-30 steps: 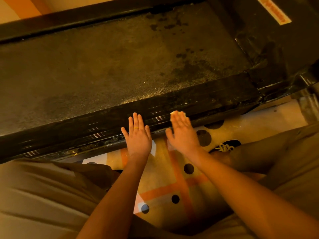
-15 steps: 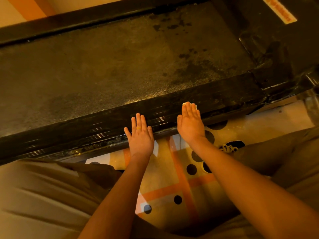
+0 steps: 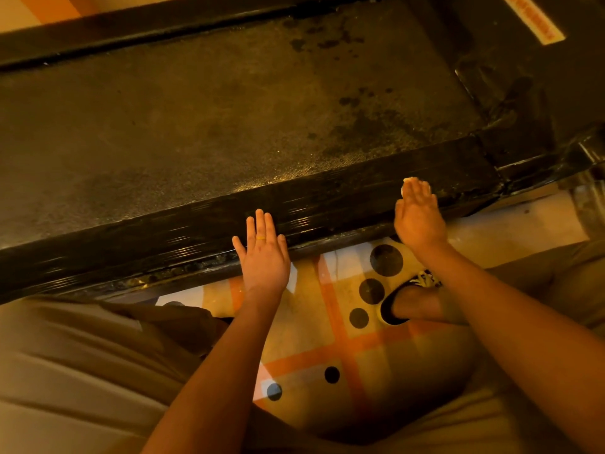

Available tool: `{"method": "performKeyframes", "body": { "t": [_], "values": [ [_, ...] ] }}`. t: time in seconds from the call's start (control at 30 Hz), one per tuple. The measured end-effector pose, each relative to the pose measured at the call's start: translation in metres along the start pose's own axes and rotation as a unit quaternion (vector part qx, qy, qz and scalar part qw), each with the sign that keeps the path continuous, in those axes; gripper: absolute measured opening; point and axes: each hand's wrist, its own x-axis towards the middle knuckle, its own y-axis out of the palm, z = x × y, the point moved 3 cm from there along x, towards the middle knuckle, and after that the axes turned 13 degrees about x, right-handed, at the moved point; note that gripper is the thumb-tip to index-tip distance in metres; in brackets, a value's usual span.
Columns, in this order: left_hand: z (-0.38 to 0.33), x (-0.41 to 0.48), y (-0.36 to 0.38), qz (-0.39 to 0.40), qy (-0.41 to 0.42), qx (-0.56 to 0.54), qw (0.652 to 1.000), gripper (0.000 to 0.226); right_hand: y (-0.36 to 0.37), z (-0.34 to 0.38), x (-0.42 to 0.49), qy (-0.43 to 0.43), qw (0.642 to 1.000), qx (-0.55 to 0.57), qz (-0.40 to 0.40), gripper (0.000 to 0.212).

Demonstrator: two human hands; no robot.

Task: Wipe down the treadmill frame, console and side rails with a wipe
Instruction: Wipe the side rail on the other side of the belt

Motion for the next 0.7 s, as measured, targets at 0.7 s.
{"method": "performKeyframes", "body": {
  "t": [0.7],
  "values": [
    [0.001,0.001,0.003,-0.005,0.007,-0.005,1.000,0.057,0.037,0.084,-0.014,-0.105,0.994,0.008,0.042,0.054]
  ]
}}
